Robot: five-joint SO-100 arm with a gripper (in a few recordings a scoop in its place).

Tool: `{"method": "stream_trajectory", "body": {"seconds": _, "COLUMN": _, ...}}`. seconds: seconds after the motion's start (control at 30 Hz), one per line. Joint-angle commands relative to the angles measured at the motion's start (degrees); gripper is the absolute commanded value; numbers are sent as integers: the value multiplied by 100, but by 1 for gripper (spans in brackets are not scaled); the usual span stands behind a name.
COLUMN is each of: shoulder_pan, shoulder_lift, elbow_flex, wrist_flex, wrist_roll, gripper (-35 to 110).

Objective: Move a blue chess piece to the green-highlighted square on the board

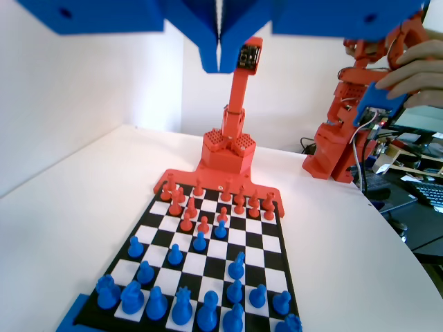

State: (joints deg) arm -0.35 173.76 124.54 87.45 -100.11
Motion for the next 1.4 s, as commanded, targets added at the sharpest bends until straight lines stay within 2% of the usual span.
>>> {"method": "stream_trajectory", "body": {"seconds": 0.0, "shoulder_pan": 70, "shoulder_lift": 97, "elbow_flex": -97, "wrist_flex": 105, "wrist_roll": 44, "gripper": 1}}
{"method": "stream_trajectory", "body": {"seconds": 0.1, "shoulder_pan": 123, "shoulder_lift": 105, "elbow_flex": -132, "wrist_flex": 334, "wrist_roll": -62, "gripper": 1}}
{"method": "stream_trajectory", "body": {"seconds": 1.37, "shoulder_pan": 176, "shoulder_lift": 123, "elbow_flex": 26, "wrist_flex": 281, "wrist_roll": 0, "gripper": 4}}
